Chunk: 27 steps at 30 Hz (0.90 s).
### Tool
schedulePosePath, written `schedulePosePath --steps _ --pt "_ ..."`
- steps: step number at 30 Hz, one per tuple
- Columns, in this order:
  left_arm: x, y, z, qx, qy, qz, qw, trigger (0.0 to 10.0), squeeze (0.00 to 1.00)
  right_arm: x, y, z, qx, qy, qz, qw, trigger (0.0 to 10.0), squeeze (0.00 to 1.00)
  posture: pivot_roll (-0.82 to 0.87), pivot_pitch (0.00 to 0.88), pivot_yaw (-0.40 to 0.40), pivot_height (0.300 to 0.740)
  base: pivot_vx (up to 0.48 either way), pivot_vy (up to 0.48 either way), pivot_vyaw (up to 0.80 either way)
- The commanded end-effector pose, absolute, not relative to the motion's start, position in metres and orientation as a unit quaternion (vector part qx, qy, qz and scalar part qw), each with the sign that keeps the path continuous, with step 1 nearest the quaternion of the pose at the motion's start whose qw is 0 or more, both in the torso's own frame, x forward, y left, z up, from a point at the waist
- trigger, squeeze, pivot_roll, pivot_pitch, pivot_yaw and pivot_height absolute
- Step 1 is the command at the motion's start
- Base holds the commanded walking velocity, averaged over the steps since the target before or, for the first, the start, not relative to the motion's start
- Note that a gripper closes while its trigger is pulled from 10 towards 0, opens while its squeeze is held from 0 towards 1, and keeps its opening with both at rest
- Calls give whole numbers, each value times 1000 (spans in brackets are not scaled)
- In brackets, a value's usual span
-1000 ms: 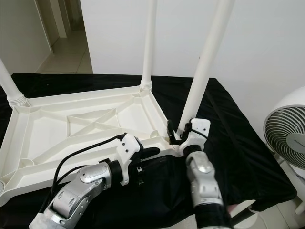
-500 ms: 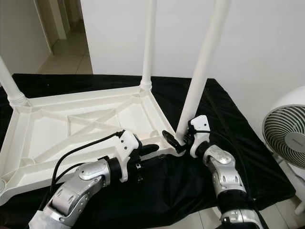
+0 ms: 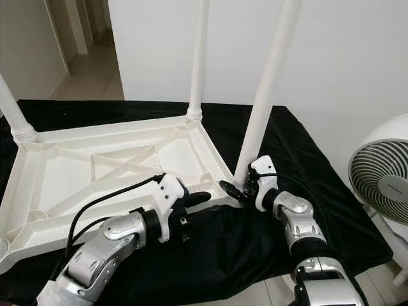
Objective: Building children table
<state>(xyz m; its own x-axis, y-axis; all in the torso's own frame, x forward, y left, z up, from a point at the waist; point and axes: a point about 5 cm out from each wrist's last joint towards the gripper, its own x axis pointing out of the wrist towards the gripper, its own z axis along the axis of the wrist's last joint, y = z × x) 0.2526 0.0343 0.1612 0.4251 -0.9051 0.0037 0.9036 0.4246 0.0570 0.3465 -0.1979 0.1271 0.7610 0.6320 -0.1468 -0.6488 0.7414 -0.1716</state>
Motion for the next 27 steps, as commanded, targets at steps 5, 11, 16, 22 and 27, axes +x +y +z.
schedulePosePath --steps 5,11,16,22,27 --pt "251 33 158 21 -7 -537 843 10000 0 344 -195 118 -100 52 364 925 0 0 26 0 -27 740 0 0 0" --pt "250 32 158 19 -8 -539 842 10000 0 341 -198 116 -103 49 363 925 0 0 17 5 -32 740 0 0 0" --pt "249 30 157 17 -7 -539 842 10000 0 339 -198 112 -96 48 352 930 10000 0 12 12 -37 740 0 0 0" --pt "249 30 156 16 -5 -538 843 10000 0 337 -196 107 -76 39 323 943 10000 0 13 13 -41 740 0 0 0" --pt "248 32 155 15 -4 -536 844 10000 0 333 -195 100 -96 36 230 968 10000 0 8 18 -41 740 0 0 0"
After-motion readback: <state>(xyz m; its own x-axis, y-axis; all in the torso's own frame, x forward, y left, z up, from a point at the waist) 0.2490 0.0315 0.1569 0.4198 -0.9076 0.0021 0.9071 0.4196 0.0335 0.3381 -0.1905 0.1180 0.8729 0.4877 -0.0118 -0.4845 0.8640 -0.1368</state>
